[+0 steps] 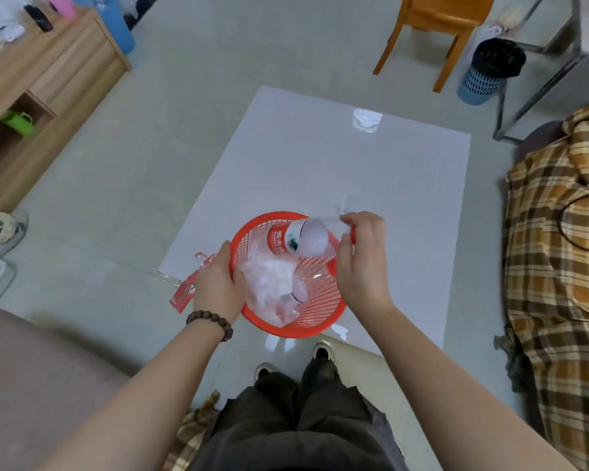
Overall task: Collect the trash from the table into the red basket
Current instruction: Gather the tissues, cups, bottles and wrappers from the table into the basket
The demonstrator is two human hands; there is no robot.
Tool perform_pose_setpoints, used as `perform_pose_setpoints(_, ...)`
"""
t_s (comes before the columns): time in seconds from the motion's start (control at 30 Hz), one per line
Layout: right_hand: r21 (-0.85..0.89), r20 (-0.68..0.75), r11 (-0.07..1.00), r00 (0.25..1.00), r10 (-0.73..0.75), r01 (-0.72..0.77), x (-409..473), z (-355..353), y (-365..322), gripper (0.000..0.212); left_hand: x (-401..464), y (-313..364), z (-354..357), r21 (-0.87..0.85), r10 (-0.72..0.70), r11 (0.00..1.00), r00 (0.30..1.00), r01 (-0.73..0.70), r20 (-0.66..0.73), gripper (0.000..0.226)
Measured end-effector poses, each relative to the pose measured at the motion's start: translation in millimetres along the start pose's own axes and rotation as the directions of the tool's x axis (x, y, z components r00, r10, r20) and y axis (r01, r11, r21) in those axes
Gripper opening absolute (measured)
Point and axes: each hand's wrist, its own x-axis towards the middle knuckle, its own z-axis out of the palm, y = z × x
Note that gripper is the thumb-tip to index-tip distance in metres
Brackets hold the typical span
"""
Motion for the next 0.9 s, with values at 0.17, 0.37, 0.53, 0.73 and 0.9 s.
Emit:
perform_pose_setpoints(0.17,-0.107,0.153,0.986,0.977,0.145,-0.13,5.1,23.9,20.6,0.034,-2.6,20.1,6.0,-0.005,0.06,0.998,0.998,-0.06,-0.017,0.051)
perform_pose_setpoints(0.37,-0.33,0.354,0.94,0.912,0.208,-0.086,24.8,35.9,54.1,0.044,8.4,10.2,1.7,0.008,0.016,1.0,1.0,-0.015,-0.022,0.051)
perform_pose_setpoints(0.53,-0.194,0.375,0.965,0.895,0.241,-0.179,42.8,30.0,86.7,0.054,25.4,-3.4,-8.1,-0.027,-0.042,0.999,0.99,0.039,-0.131,0.042)
perform_pose_setpoints(0.73,-0.331,0.128,0.831,0.851,0.509,-0.447,83.5,24.3,171.8,0.071,44.3,-10.7,-9.1,-0.009,-0.123,0.992,0.973,0.124,-0.197,0.049)
perform_pose_setpoints(0.9,-0.501,0.138,0.737,0.799,0.586,-0.454,132.3,62.2,229.6,0.085,48.0,-20.3,-3.1,0.085,-0.132,0.983,0.951,0.162,-0.278,0.055)
